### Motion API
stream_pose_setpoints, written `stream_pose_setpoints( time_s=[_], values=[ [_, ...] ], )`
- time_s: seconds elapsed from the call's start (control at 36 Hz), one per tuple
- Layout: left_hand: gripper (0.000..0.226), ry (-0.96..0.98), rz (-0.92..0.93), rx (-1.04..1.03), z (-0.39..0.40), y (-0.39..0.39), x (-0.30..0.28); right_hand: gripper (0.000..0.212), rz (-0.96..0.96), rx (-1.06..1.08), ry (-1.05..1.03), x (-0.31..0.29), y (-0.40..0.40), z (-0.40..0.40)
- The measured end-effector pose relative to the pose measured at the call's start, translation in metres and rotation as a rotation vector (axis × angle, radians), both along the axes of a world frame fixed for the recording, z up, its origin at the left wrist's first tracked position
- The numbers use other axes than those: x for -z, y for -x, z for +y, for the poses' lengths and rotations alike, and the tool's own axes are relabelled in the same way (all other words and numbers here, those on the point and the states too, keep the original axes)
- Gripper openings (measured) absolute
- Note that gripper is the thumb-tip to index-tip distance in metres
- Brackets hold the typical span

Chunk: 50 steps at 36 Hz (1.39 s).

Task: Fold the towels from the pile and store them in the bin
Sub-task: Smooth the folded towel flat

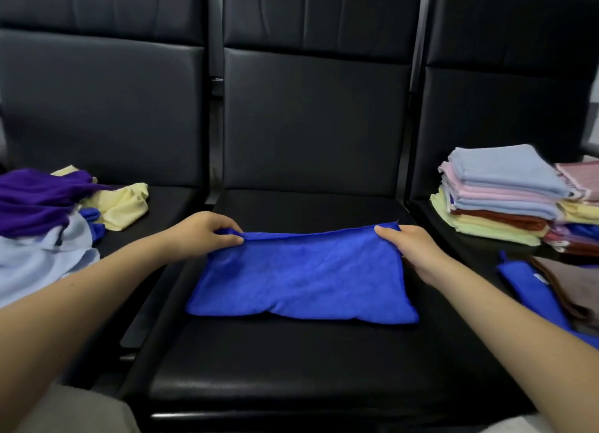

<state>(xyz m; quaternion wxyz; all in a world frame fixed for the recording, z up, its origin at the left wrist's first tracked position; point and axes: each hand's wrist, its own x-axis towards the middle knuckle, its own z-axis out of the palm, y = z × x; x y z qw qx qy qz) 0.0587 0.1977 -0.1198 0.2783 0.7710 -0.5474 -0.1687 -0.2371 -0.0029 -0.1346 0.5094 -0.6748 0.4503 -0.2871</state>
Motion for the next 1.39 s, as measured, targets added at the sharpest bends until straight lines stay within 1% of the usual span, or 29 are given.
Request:
stream_pose_setpoints(
  time_s=[0.11,0.19,0.25,0.31,0.36,0.42,0.5,0.56,0.64,0.72,0.75,0.83,0.86,0.94,1.0,1.08,1.17,1.25,1.28,1.31,1.36,1.39],
  values=[
    [0.010,0.077,0.052,-0.172,-0.014,-0.014,0.012,0.029,0.089,0.061,0.112,0.008,-0.011,-0.014],
    [0.016,0.074,0.066,-0.296,-0.024,-0.023,0.023,0.032,0.205,0.068,0.224,0.016,-0.018,-0.025],
    [0.022,0.093,0.047,-0.374,-0.029,-0.027,0.030,0.035,0.294,0.068,0.283,0.020,-0.022,-0.031],
    [0.027,0.114,-0.011,-0.442,-0.034,-0.029,0.036,0.035,0.369,0.079,0.345,0.021,-0.025,-0.035],
    [0.025,0.103,-0.099,-0.473,-0.038,-0.026,0.039,0.026,0.443,0.081,0.404,0.022,-0.027,-0.037],
    [0.024,0.085,-0.147,-0.470,-0.040,-0.024,0.043,0.013,0.504,0.086,0.443,0.023,-0.029,-0.037],
    [0.036,0.049,-0.193,-0.472,-0.039,-0.019,0.046,0.026,0.536,0.095,0.451,0.024,-0.027,-0.034],
    [0.039,0.066,-0.265,-0.465,-0.035,-0.014,0.046,0.033,0.565,0.098,0.460,0.021,-0.025,-0.030],
    [0.039,0.146,-0.369,-0.406,-0.028,0.002,0.041,0.033,0.632,0.096,0.463,0.015,-0.019,-0.021],
    [0.039,0.209,-0.437,-0.282,-0.021,0.025,0.037,0.036,0.675,0.085,0.418,0.009,-0.012,-0.012],
    [0.044,0.204,-0.435,-0.233,-0.018,0.035,0.037,0.038,0.681,0.076,0.395,0.007,-0.011,-0.008],
    [0.073,0.159,-0.399,-0.130,-0.013,0.063,0.041,0.047,0.709,0.042,0.366,0.009,-0.008,0.008],
    [0.078,0.137,-0.395,-0.117,-0.012,0.068,0.046,0.051,0.756,0.036,0.397,0.014,-0.008,0.014],
    [0.093,0.035,-0.414,-0.128,-0.006,0.068,0.057,0.066,0.929,0.055,0.610,0.030,-0.007,0.032],
    [0.098,-0.017,-0.462,-0.156,-0.002,0.058,0.062,0.067,0.914,0.076,0.690,0.036,-0.006,0.036],
    [0.098,-0.041,-0.490,-0.157,0.001,0.045,0.062,0.066,0.870,0.102,0.686,0.036,-0.001,0.035],
    [0.099,-0.066,-0.483,-0.119,0.006,0.039,0.058,0.065,0.882,0.118,0.670,0.034,0.001,0.035],
    [0.097,-0.080,-0.469,-0.118,0.009,0.041,0.058,0.052,0.875,0.116,0.556,0.030,0.000,0.032],
    [0.092,-0.081,-0.458,-0.127,0.009,0.042,0.057,0.049,0.855,0.104,0.487,0.026,0.000,0.030],
    [0.083,-0.085,-0.441,-0.135,0.008,0.043,0.057,0.050,0.826,0.087,0.415,0.022,0.000,0.029],
    [0.055,-0.086,-0.393,-0.154,0.006,0.043,0.055,0.048,0.759,0.041,0.299,0.015,0.001,0.026],
    [0.046,-0.073,-0.366,-0.162,0.005,0.042,0.053,0.043,0.718,0.016,0.251,0.012,0.002,0.026]
  ],
)
